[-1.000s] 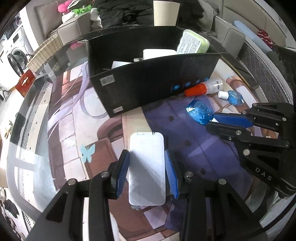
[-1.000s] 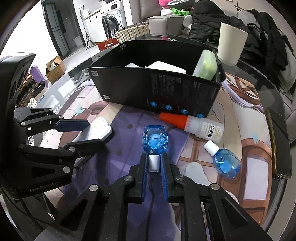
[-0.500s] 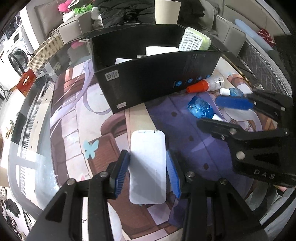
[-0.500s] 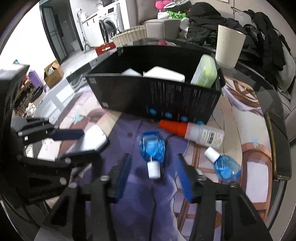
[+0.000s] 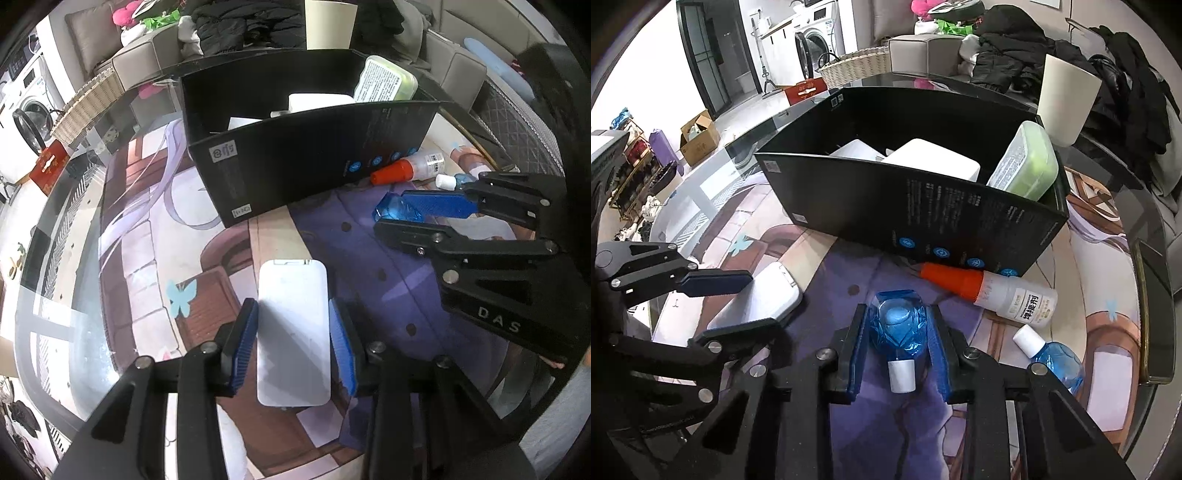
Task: Organize rigid objects
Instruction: 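Grasp the blue bottle with the right gripper while the left holds the slab, then carry the white slab and blue bottle up over the black box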
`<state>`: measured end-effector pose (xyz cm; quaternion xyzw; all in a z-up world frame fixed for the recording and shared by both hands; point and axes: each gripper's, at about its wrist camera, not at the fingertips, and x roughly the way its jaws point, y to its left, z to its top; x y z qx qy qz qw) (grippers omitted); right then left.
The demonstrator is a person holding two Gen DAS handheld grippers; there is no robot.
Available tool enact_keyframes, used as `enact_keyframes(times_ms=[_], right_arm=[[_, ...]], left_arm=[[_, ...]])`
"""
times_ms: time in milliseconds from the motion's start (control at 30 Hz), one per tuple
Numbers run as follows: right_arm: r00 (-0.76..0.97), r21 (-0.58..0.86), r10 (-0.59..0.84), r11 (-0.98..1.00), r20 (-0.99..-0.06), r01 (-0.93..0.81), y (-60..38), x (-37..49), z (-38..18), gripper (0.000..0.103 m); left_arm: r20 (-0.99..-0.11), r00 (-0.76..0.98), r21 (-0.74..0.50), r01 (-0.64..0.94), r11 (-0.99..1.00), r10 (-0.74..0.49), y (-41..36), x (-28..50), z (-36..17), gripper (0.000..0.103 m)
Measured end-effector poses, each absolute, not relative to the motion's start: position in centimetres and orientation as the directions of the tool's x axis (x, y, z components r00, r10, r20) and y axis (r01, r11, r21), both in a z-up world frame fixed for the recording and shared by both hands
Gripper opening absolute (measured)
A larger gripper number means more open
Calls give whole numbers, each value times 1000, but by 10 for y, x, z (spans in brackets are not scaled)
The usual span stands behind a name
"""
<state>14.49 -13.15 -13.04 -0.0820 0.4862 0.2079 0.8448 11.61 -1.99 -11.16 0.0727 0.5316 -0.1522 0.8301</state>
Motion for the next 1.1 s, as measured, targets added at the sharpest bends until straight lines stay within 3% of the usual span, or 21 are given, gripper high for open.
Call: enact_keyframes(times_ms=[400, 667, 933, 1100], right_arm=[[561, 87, 351, 892, -750, -443, -140, 121, -83, 31], [745, 14, 380, 895, -549, -446, -144, 84, -25, 30], [847, -40, 391, 901, -359, -433, -147, 50, 17, 30], [863, -46, 394, 902, -316, -428, -149, 38, 29, 30]], left_arm=[[-773, 595, 0, 344, 939, -218, -20, 102, -59, 38], [-570, 784, 53, 332, 942, -245, -16, 78, -5, 38], [-424, 864, 43, 317, 947, -270, -6, 65, 31, 38], [-372, 888, 36, 306, 951, -271, -3, 61, 44, 38]])
